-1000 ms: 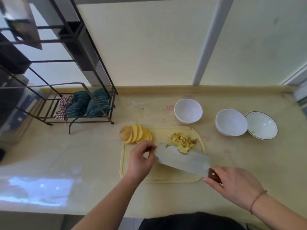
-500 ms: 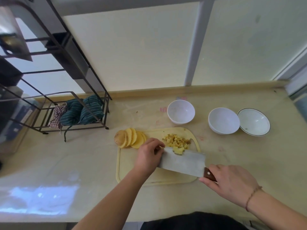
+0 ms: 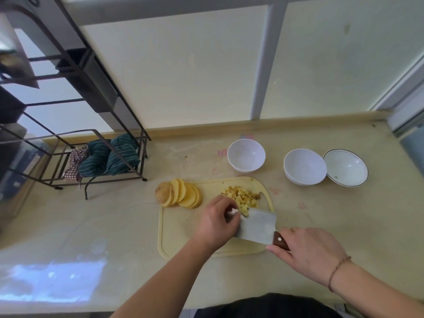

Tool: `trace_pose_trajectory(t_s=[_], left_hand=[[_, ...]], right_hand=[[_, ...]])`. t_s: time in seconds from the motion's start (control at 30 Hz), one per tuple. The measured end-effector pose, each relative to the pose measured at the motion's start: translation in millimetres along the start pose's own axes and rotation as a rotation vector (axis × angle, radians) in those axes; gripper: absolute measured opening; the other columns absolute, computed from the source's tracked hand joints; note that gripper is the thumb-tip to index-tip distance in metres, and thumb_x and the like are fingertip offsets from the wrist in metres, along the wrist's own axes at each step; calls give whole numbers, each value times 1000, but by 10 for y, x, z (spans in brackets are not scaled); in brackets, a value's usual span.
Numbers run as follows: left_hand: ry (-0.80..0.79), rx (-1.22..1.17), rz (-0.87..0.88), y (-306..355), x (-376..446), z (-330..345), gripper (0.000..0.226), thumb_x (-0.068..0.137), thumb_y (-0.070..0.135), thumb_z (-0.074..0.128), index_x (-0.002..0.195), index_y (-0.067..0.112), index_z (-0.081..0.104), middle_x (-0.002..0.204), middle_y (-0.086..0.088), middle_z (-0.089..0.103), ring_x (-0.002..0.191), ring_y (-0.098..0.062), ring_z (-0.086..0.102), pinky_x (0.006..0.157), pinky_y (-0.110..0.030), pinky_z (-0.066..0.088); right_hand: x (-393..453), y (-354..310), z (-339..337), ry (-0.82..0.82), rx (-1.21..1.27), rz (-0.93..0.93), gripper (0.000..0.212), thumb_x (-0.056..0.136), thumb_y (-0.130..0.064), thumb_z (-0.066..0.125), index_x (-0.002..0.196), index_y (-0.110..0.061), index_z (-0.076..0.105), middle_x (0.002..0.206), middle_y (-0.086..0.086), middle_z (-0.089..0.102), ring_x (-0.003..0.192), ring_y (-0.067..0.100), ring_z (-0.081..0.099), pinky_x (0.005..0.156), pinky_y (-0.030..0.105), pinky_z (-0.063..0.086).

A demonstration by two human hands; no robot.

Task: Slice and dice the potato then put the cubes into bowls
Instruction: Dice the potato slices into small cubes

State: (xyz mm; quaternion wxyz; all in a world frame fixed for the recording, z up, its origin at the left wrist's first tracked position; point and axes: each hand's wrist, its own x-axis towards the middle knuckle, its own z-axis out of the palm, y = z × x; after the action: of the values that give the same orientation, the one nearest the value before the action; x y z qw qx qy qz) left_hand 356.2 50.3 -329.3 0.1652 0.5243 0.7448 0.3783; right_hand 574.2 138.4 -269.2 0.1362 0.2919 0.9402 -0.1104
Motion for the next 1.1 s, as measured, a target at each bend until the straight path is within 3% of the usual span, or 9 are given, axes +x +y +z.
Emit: trace_pose_trajectory(t_s=[0.1, 0.2, 0.43, 0.57, 0.7, 0.77, 0.83, 0.9, 1.1], left_hand=[[-99, 51, 85, 1, 9, 31, 14, 83, 25, 77, 80, 16, 67, 81, 7, 61, 79, -8, 51, 70, -14, 43], [-103, 48, 49, -7, 80, 101, 15, 85, 26, 77, 79, 16, 67, 81, 9, 59, 80, -10, 50, 69, -28, 49], [-56, -3, -12, -69, 223, 171, 3, 89, 13, 74, 90, 11, 72, 90, 8, 59, 82, -11, 56, 73, -29, 53], [116, -24, 26, -211, 307, -93, 16, 84, -6, 72, 93, 7, 74, 93, 0, 66, 82, -9, 59, 77, -16, 49], [197, 122, -129, -554, 426, -664, 23, 84, -3, 70, 100, 11, 74, 104, 1, 67, 98, -19, 63, 85, -39, 55], [8, 290, -139, -669, 481, -914, 36, 83, 12, 72, 118, 18, 70, 124, 0, 63, 121, -26, 55, 102, -46, 48], [-319, 542, -140, -696, 528, -1048, 61, 84, 38, 72, 142, 29, 54, 147, 4, 49, 142, -27, 34, 119, -48, 26], [-555, 764, -107, -702, 586, -1068, 81, 83, 60, 68, 153, 35, 36, 156, 8, 37, 149, -25, 21, 124, -52, 9], [-727, 867, -7, -733, 797, -998, 90, 76, 71, 73, 150, 32, 38, 146, 5, 44, 140, -25, 35, 123, -60, 5]], right_hand=[[-19, -57, -56, -22, -44, -8, 64, 88, -75, 7, 107, -30, 49, 97, -7, 63, 81, 15, 63, 58, 30, 40], [-41, -100, -90, -33, -68, -12, 61, 92, -73, 12, 110, -29, 49, 99, -6, 63, 83, 16, 64, 60, 31, 42], [-60, -138, -136, -76, -109, -25, 60, 93, -72, 14, 113, -27, 49, 102, -4, 63, 87, 19, 65, 61, 33, 40], [-90, -90, -101, -90, -59, -19, 84, 74, -78, -10, 110, -31, 49, 100, -6, 63, 87, 17, 64, 61, 32, 39], [-172, -40, -16, -58, 53, 84, 78, 59, -83, -18, 83, -33, 37, 87, -7, 62, 77, 11, 60, 63, 28, 41], [-175, -33, 22, -39, 134, 130, 79, 56, -88, -18, 73, -32, 35, 72, -7, 54, 65, 8, 51, 60, 26, 40], [-151, -27, 69, -9, 190, 163, 88, 52, -93, -20, 70, -30, 38, 64, -7, 50, 61, 8, 48, 59, 26, 42], [-115, -31, 88, -13, 229, 185, 93, 49, -96, -19, 70, -29, 42, 60, -6, 51, 59, 8, 49, 59, 27, 43], [-45, -123, 85, -7, 337, 228, 80, 61, -93, 0, 66, -27, 44, 57, -3, 55, 54, 7, 52, 55, 22, 42]])
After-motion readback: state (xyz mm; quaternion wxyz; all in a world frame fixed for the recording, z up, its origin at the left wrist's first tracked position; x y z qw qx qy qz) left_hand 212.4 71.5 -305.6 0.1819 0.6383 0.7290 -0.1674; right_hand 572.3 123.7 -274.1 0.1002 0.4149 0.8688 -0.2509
